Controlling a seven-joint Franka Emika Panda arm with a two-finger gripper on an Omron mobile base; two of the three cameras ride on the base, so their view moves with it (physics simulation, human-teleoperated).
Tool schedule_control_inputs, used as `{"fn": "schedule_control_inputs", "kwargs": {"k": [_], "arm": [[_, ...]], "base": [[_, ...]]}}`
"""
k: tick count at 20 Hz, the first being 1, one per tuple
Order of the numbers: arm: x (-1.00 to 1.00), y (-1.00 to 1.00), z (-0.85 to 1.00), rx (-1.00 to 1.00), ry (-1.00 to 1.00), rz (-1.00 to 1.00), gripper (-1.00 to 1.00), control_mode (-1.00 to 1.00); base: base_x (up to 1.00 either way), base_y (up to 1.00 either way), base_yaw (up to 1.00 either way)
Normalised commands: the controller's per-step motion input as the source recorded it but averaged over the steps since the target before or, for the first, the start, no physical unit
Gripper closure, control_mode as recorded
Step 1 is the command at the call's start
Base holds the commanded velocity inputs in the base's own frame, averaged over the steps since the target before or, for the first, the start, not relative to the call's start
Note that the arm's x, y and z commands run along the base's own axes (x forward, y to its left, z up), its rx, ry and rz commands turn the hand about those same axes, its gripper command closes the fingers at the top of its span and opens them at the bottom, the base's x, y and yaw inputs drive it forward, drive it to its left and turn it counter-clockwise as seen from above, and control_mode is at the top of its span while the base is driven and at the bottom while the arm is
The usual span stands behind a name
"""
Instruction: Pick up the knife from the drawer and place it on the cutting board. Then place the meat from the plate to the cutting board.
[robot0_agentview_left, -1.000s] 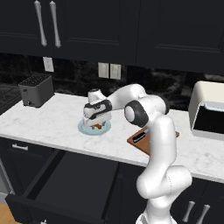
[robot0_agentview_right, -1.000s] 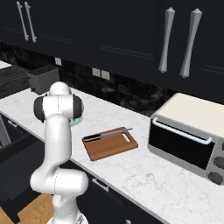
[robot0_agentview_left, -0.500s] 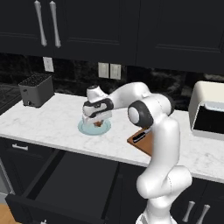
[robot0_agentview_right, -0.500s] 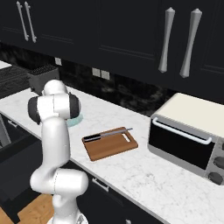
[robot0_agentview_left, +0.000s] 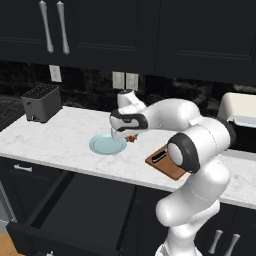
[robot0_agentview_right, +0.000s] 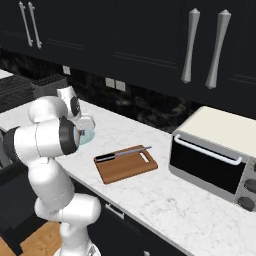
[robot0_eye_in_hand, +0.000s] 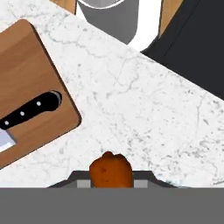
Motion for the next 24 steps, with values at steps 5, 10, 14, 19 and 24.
{"fn": "schedule_control_inputs", "kwargs": {"k": [5,10,14,19,24], "arm": [[-0.82,-0.88,0.40,0.01,0.00,-0.40,1.00,-1.00],[-0.44,-0.93,0.15,0.02,0.07,-0.49,1.00,-1.00],[-0.03,-1.00,0.00,0.00,0.11,-0.50,1.00,-1.00],[-0.01,-0.42,-0.11,0.00,0.04,-0.34,1.00,-1.00],[0.05,0.00,-0.26,0.00,0.00,-0.17,1.00,-1.00]], "base": [[0.00,0.00,0.00],[0.00,0.00,0.00],[0.00,0.00,0.00],[0.00,0.00,0.00],[0.00,0.00,0.00]]}}
